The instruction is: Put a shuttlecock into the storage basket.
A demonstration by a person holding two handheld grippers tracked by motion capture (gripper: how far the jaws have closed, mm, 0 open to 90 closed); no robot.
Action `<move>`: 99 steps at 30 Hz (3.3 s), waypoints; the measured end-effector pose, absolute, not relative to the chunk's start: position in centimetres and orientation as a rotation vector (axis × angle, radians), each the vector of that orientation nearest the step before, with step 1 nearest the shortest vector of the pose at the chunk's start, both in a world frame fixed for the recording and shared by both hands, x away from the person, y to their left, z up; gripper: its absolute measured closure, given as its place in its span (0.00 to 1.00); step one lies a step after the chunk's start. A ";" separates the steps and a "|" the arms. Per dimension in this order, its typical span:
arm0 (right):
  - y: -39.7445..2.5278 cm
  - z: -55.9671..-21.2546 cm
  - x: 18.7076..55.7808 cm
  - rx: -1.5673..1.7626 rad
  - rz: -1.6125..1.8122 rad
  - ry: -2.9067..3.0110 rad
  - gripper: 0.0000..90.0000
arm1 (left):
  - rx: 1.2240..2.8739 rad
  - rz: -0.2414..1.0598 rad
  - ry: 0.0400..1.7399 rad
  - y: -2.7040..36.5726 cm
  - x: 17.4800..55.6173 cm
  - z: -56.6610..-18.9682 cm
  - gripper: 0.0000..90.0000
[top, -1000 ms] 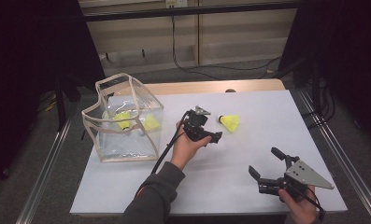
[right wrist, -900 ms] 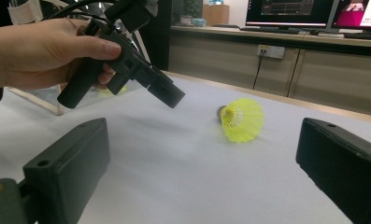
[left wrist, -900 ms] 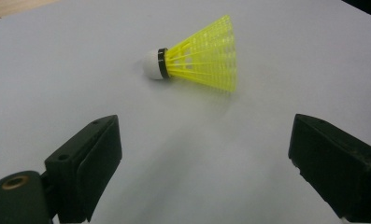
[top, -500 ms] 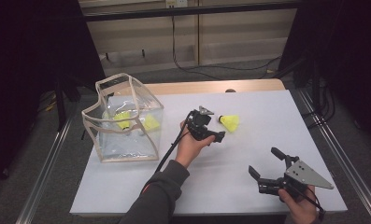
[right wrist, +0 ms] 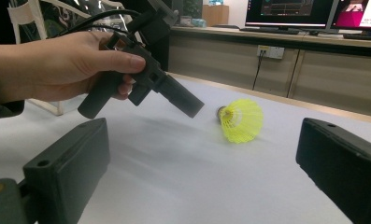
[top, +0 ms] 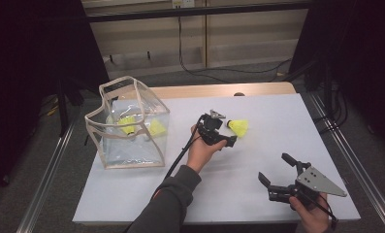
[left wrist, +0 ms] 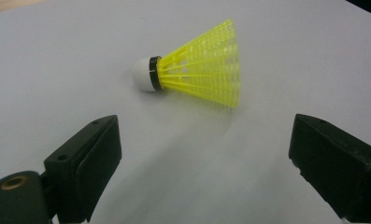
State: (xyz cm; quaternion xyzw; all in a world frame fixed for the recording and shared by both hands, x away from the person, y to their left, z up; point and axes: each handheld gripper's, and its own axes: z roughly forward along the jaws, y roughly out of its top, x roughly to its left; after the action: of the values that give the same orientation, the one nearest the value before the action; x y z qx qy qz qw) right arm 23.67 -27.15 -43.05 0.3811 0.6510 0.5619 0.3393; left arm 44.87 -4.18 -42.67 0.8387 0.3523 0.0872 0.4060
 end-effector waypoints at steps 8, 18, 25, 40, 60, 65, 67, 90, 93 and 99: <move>-27.2 -43.0 23.7 0.995 1.464 1.692 0.03 | 2.109 0.239 0.923 -4.6 45.3 -43.5 0.11; -27.2 -43.0 23.7 0.995 1.465 1.692 0.03 | 2.082 0.253 0.921 -5.2 45.8 -43.7 0.10; -27.2 -43.0 23.7 0.990 1.465 1.691 0.03 | 2.093 0.256 0.919 -5.9 46.2 -44.3 0.08; -27.0 -43.0 23.6 0.977 1.462 1.696 0.03 | 2.068 0.321 0.932 -6.8 46.6 -44.5 0.13; -27.1 -43.0 23.6 0.976 1.458 1.701 0.03 | 2.042 0.346 0.953 -7.6 47.0 -45.1 0.15; -27.2 -43.0 23.6 0.979 1.456 1.697 0.03 | 2.044 0.361 0.951 -7.7 47.0 -45.4 0.25; -27.2 -43.0 23.6 0.977 1.455 1.698 0.03 | 2.043 0.348 0.946 -7.6 47.1 -45.4 0.28; -27.2 -43.1 23.7 0.980 1.460 1.698 0.03 | 1.984 0.263 0.962 -5.3 47.2 -44.6 1.00; -27.2 -43.1 23.7 0.978 1.460 1.699 0.03 | 1.994 0.217 0.954 -4.8 47.2 -44.2 1.00; -27.2 -43.0 23.6 0.977 1.462 1.698 0.03 | 2.002 0.144 0.954 -3.8 47.0 -43.9 1.00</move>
State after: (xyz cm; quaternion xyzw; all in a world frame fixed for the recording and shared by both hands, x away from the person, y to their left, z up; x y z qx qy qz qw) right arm 23.64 -27.16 -43.03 0.3756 0.6528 0.5621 0.3417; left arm 46.99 -3.79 -43.85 0.8073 0.3847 0.0581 0.4437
